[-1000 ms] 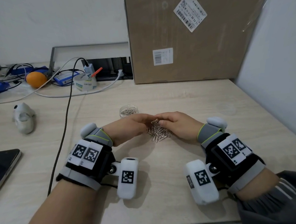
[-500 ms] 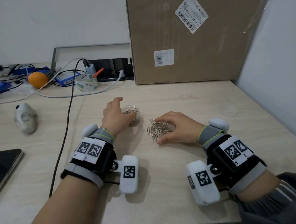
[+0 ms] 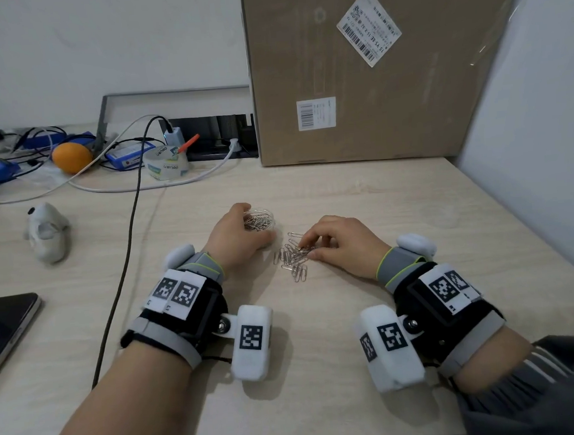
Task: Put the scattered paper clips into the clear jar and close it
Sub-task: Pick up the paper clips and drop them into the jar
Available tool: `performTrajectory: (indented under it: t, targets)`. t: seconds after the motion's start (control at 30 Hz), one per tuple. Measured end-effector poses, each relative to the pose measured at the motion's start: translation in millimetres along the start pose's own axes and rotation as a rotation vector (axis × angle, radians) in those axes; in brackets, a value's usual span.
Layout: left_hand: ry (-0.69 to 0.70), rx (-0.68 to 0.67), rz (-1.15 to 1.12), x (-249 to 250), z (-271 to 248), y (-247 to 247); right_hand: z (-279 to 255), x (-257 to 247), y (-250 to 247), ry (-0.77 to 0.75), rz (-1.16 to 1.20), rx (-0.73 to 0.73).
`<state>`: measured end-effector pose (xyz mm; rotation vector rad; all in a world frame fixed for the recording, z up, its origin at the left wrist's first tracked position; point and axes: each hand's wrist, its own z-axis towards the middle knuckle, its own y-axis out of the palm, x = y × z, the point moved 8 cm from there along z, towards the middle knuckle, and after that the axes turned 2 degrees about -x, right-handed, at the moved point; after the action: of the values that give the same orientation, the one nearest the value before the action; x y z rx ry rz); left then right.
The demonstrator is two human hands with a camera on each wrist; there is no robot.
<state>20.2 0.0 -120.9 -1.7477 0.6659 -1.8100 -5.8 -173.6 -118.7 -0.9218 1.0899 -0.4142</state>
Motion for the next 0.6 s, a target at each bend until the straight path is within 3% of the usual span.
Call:
performTrajectory:
  t: [0.6]
  targets:
    - [0.086,0.037,-0.127,18,-8,3,-2,-8,-11,-0.037,-0.088,0.098]
